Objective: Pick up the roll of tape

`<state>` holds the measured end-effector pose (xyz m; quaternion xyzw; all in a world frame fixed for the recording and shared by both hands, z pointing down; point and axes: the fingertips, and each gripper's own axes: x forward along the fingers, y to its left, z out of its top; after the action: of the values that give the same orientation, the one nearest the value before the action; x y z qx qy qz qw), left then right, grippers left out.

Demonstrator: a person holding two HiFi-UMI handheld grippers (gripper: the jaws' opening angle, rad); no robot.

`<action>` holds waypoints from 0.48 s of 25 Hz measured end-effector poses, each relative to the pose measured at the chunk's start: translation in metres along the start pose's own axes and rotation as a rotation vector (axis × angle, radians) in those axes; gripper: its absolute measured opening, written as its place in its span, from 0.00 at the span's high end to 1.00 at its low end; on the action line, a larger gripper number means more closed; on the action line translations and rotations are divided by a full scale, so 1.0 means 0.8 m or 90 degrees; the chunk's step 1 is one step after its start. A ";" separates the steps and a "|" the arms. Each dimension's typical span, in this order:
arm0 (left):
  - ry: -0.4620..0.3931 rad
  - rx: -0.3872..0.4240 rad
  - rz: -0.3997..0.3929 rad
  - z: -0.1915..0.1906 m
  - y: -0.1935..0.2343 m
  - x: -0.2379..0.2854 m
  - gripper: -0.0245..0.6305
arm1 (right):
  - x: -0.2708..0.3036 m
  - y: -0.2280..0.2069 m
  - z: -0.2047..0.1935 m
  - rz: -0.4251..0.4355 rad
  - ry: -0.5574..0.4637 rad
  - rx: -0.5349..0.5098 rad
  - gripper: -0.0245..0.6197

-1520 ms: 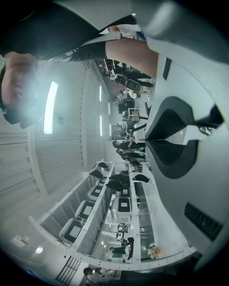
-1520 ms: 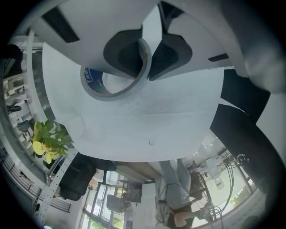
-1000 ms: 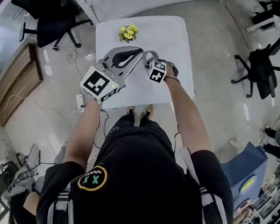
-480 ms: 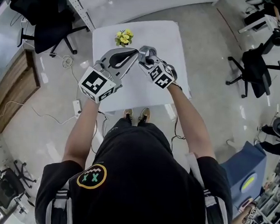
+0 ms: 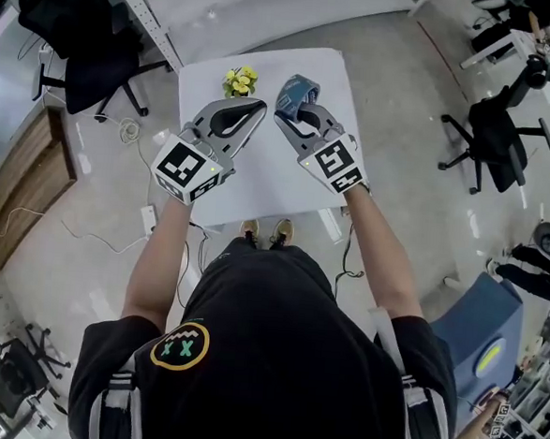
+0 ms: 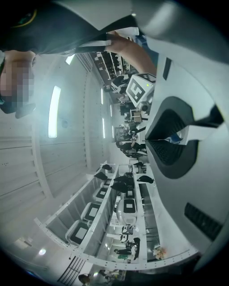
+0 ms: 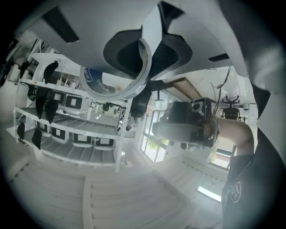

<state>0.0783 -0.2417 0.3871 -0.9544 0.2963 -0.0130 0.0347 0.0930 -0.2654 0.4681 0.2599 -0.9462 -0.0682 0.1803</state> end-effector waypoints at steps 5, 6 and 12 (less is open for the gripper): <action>-0.004 0.004 -0.003 0.004 0.001 0.001 0.93 | -0.032 -0.006 0.049 -0.028 -0.067 -0.007 0.85; -0.005 0.004 -0.004 0.005 0.001 0.002 0.93 | -0.039 -0.007 0.058 -0.031 -0.081 -0.012 0.85; -0.011 0.008 -0.012 0.010 -0.002 0.003 0.93 | -0.072 -0.006 0.106 -0.055 -0.159 -0.024 0.85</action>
<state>0.0815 -0.2412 0.3790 -0.9569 0.2870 -0.0072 0.0432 0.1092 -0.2369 0.3712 0.2867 -0.9476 -0.1258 0.0629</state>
